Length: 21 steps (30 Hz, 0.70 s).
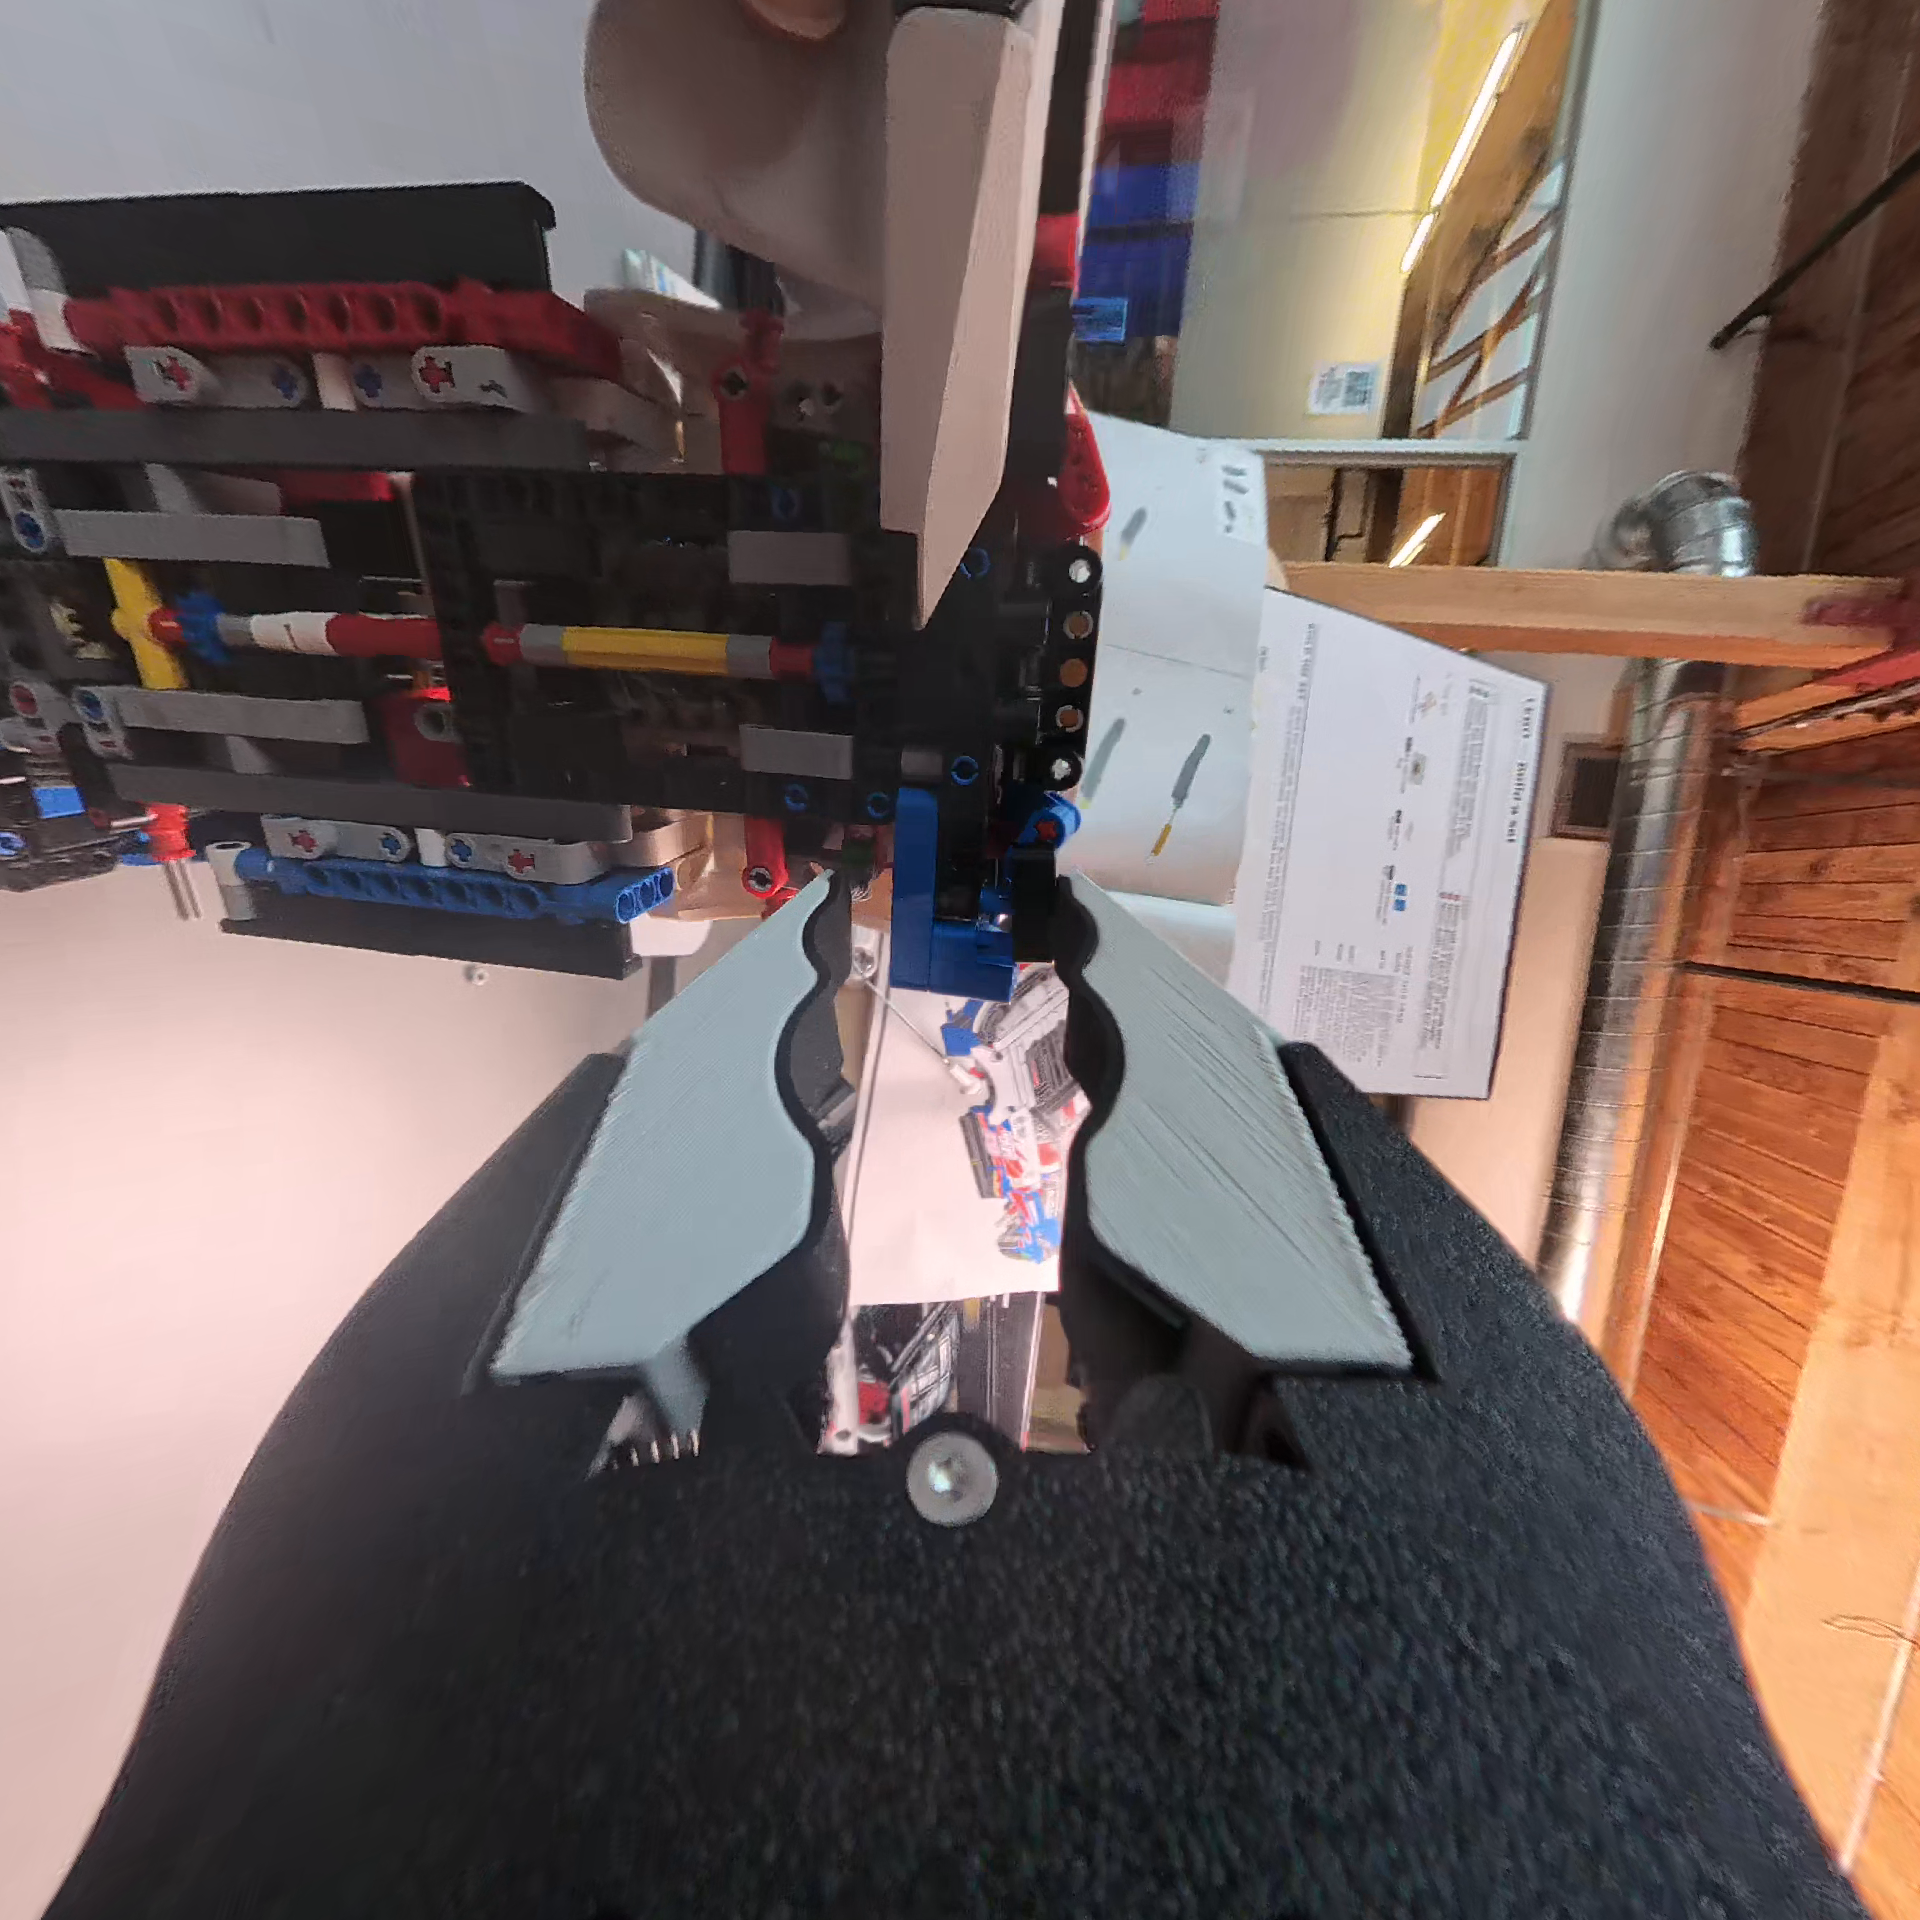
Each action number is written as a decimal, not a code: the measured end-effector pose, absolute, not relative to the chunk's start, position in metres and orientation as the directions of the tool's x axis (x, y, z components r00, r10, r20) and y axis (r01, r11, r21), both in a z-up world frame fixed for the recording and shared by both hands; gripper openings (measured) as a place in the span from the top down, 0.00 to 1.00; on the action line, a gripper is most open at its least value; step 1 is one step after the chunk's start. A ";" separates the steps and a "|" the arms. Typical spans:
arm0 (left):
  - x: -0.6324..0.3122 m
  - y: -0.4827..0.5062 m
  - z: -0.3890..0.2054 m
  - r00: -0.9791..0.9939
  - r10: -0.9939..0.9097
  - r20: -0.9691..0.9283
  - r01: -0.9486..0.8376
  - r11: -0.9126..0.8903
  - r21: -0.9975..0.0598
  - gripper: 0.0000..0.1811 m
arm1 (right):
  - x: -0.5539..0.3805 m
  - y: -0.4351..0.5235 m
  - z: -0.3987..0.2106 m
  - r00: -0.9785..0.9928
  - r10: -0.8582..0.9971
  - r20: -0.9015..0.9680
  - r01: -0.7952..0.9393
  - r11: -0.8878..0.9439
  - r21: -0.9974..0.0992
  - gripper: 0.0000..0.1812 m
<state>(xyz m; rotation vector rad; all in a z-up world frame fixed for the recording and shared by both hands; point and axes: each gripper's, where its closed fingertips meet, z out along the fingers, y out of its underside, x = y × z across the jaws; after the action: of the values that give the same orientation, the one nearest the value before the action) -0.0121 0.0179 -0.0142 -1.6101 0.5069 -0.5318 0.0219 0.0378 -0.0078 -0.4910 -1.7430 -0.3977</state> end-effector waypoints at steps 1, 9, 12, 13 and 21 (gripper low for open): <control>-0.012 0.018 -0.014 0.794 -0.606 0.045 -0.019 -0.099 -0.995 0.72 | 0.022 0.038 -0.008 -0.205 0.130 0.970 0.530 0.848 -0.001 0.79; -0.013 0.017 -0.015 0.794 -0.606 0.052 -0.015 -0.104 -0.994 0.72 | 0.019 0.037 -0.004 -0.148 0.093 0.985 0.481 0.877 -0.011 0.84; -0.012 0.016 -0.015 0.792 -0.609 0.045 -0.022 -0.102 -0.994 0.72 | 0.019 0.036 -0.004 -0.133 0.068 0.989 0.458 0.889 0.001 0.85; -0.012 0.016 -0.015 0.791 -0.611 0.046 -0.022 -0.104 -0.994 0.72 | 0.019 0.036 -0.004 -0.129 0.071 0.989 0.454 0.891 -0.004 0.85; -0.013 0.017 -0.015 0.792 -0.608 0.048 -0.018 -0.102 -0.995 0.72 | 0.017 0.037 -0.003 -0.094 0.164 0.982 0.425 0.899 -0.109 0.86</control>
<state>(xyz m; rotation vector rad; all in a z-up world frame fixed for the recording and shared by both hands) -0.0131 0.0174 -0.0145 -1.6123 0.5083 -0.5347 0.0175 0.0374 -0.0035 -0.4574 -1.6695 -0.2316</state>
